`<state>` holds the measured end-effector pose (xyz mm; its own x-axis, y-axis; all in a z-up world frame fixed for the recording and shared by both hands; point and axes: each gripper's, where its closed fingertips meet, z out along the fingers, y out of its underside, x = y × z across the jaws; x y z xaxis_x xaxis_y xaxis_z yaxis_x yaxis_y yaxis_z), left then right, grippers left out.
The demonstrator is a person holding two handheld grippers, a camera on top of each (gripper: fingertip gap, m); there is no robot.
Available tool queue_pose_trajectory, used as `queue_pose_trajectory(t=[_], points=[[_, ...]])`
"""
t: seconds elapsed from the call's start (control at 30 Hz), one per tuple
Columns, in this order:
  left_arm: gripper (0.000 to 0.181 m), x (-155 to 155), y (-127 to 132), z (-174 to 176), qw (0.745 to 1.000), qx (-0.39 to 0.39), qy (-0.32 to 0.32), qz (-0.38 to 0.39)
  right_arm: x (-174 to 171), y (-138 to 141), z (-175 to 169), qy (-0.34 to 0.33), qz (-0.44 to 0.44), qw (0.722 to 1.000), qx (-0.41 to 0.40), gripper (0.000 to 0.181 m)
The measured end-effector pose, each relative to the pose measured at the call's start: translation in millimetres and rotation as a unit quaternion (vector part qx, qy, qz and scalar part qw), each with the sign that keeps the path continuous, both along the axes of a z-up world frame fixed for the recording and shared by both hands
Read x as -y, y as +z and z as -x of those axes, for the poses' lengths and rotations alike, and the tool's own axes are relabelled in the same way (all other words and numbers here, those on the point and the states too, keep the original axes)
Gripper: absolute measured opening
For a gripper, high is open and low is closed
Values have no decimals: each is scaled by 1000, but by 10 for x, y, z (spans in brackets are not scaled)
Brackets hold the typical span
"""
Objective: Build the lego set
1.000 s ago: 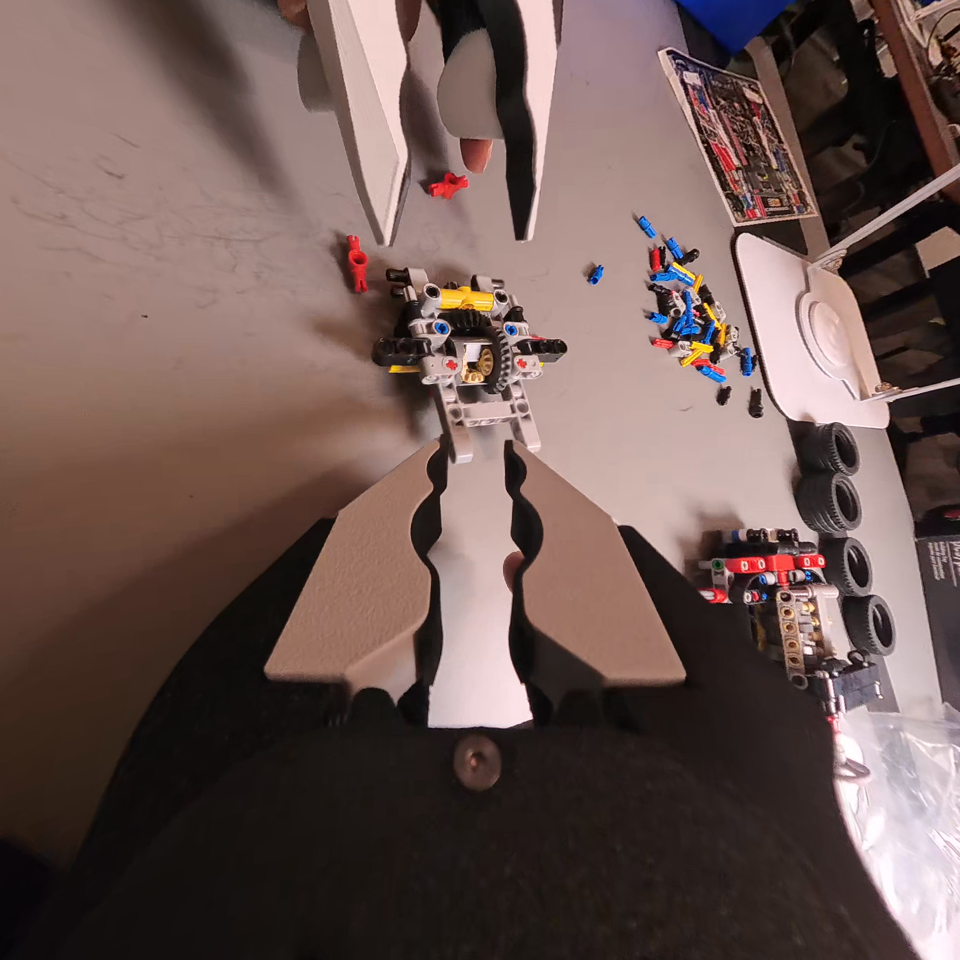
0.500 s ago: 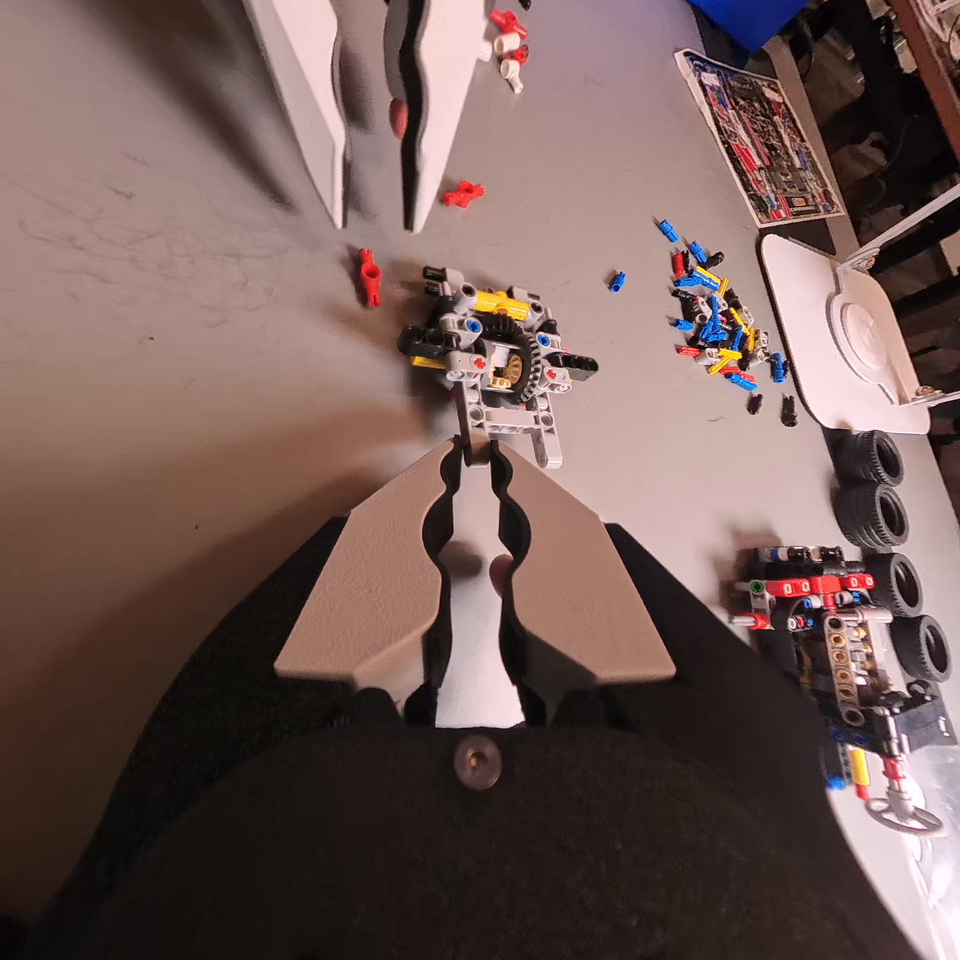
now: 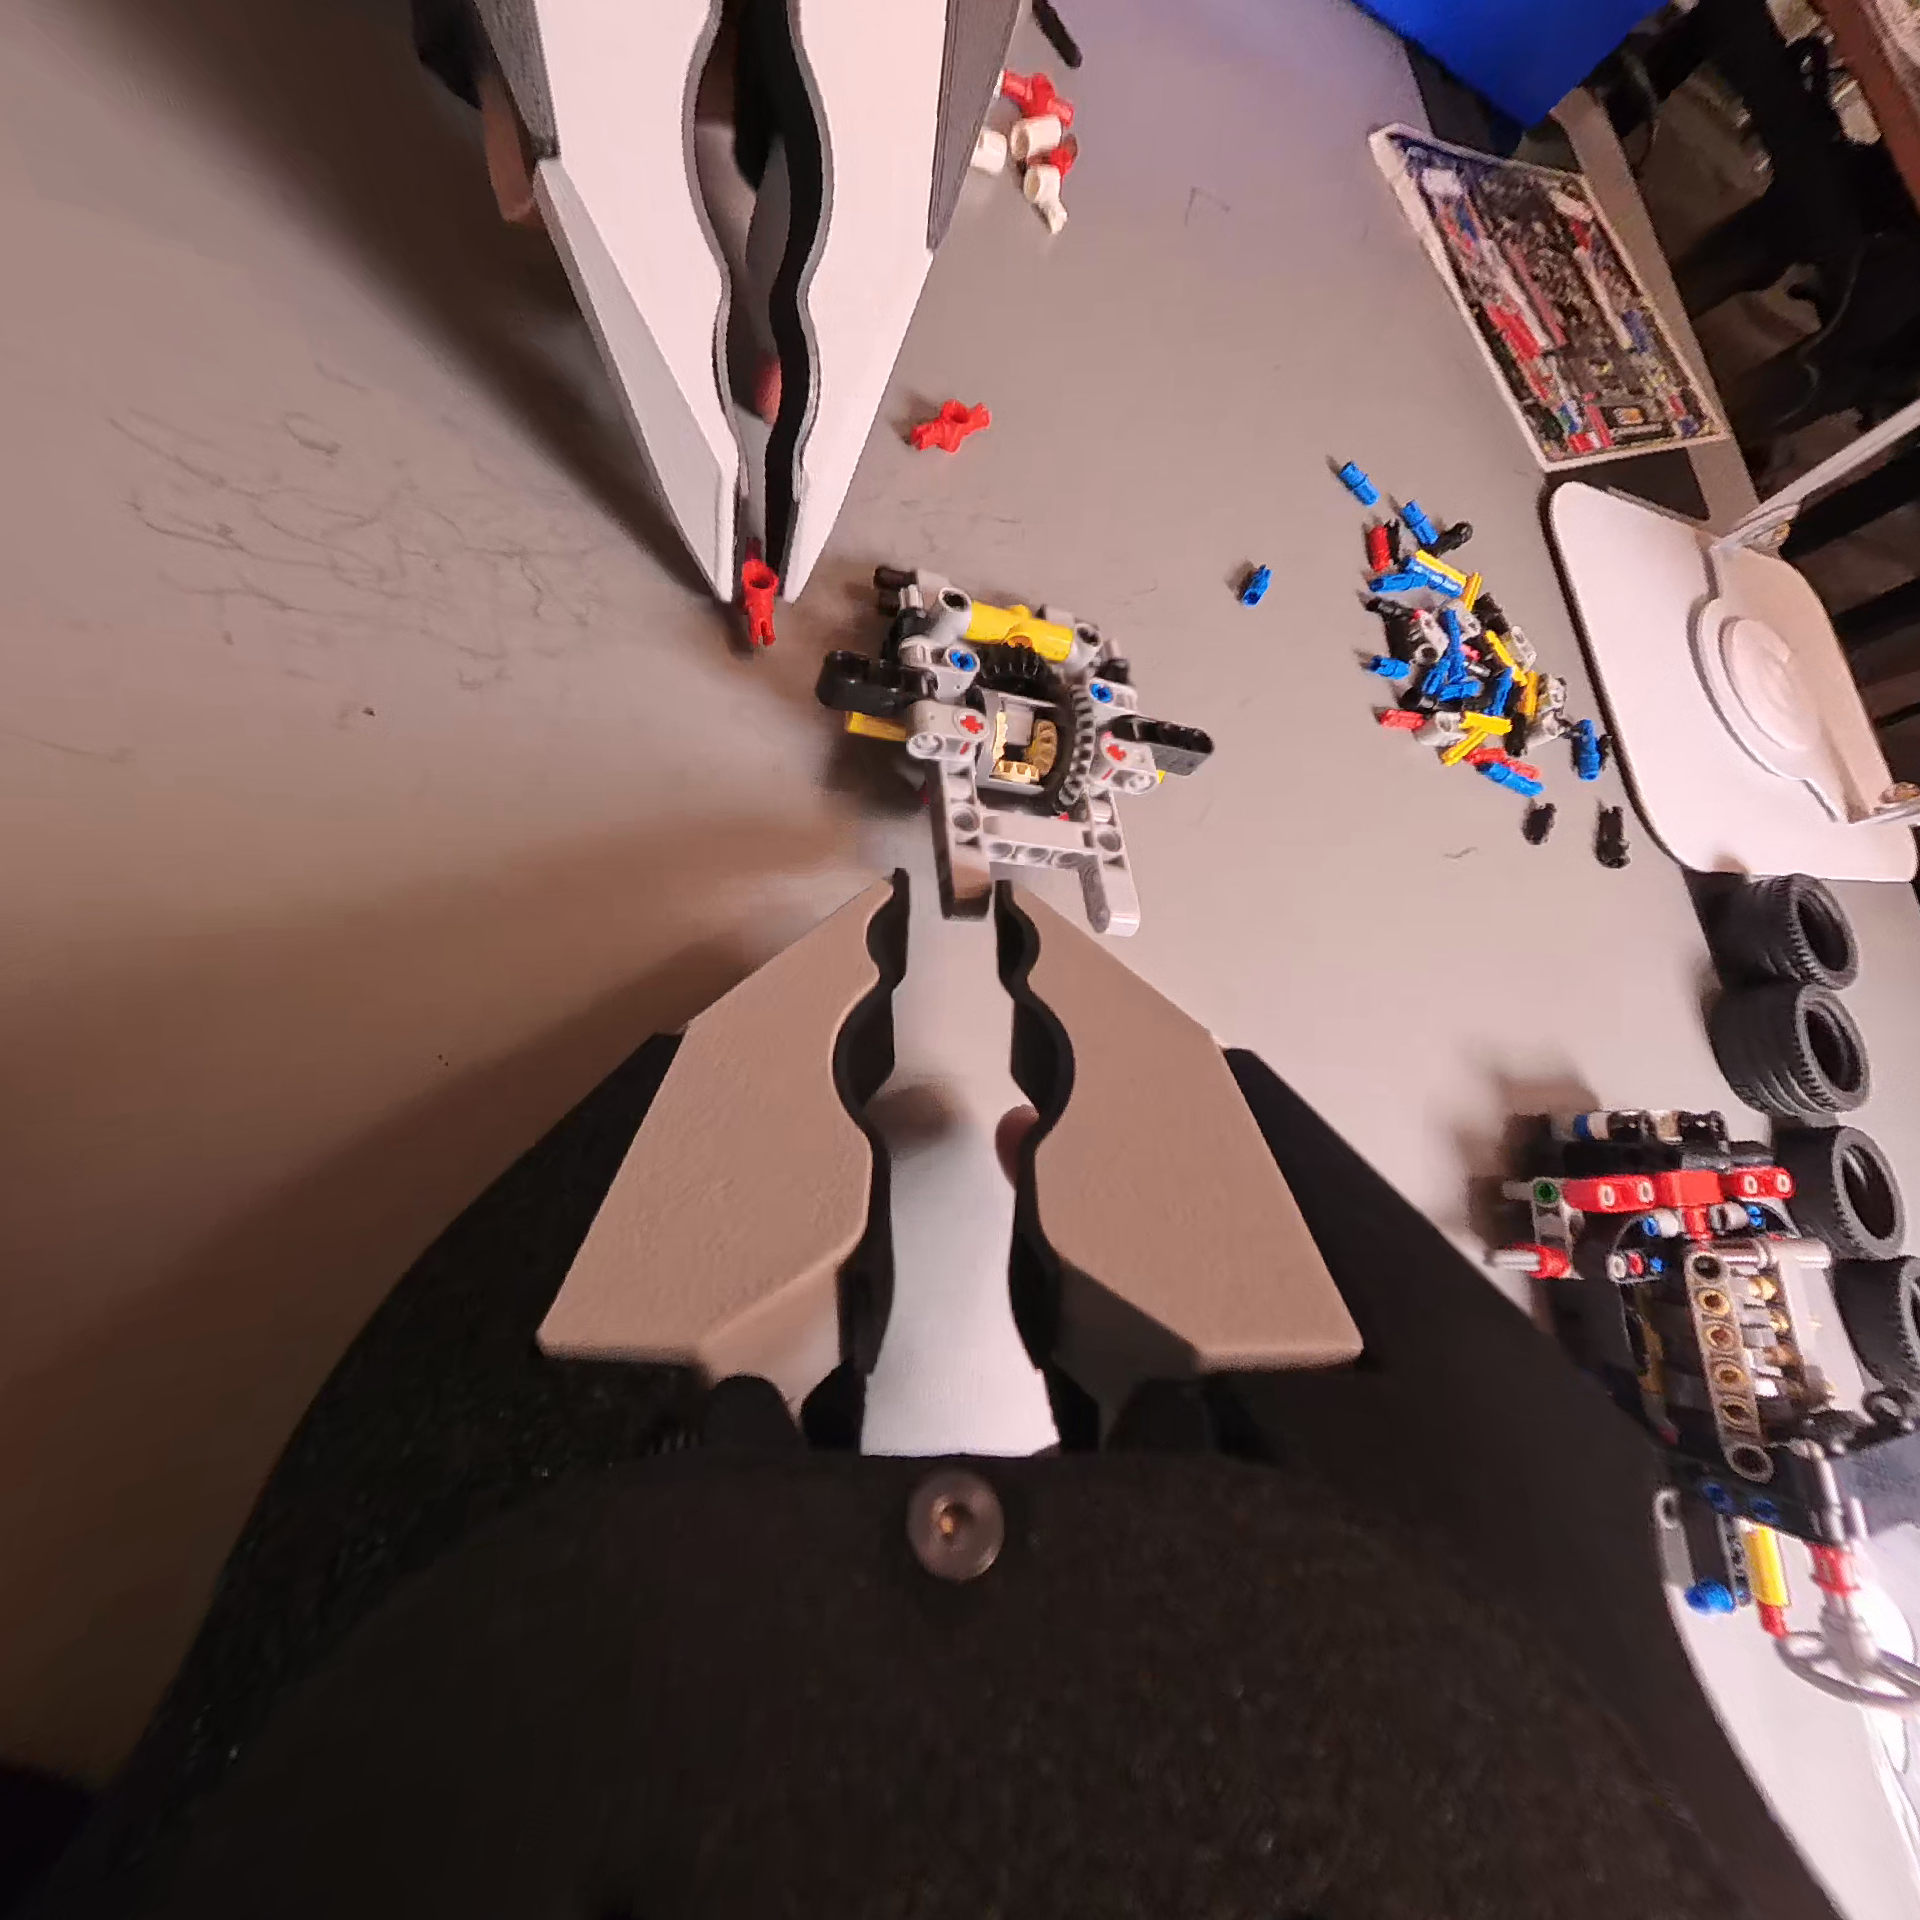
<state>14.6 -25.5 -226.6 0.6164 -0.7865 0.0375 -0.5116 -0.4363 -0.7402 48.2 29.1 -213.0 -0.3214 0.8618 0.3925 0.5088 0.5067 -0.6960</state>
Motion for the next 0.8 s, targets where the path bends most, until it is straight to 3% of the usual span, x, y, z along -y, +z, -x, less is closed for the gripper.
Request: queue_pose_trajectory(t=[0.27,0.5,0.63,0.8], points=[[5,-19,346,-90,988,155,7,4,147,219,91,20,-3,999,-50,23],[5,-78,879,-141,925,378,19,23,412,795,234,34,157,969,-187,10],[5,-36,958,-198,915,404,1,24,543,852,229,55,220,956,-187,9],[5,-87,902,-150,924,382,25,20,455,694,156,49,189,971,-135,13]])
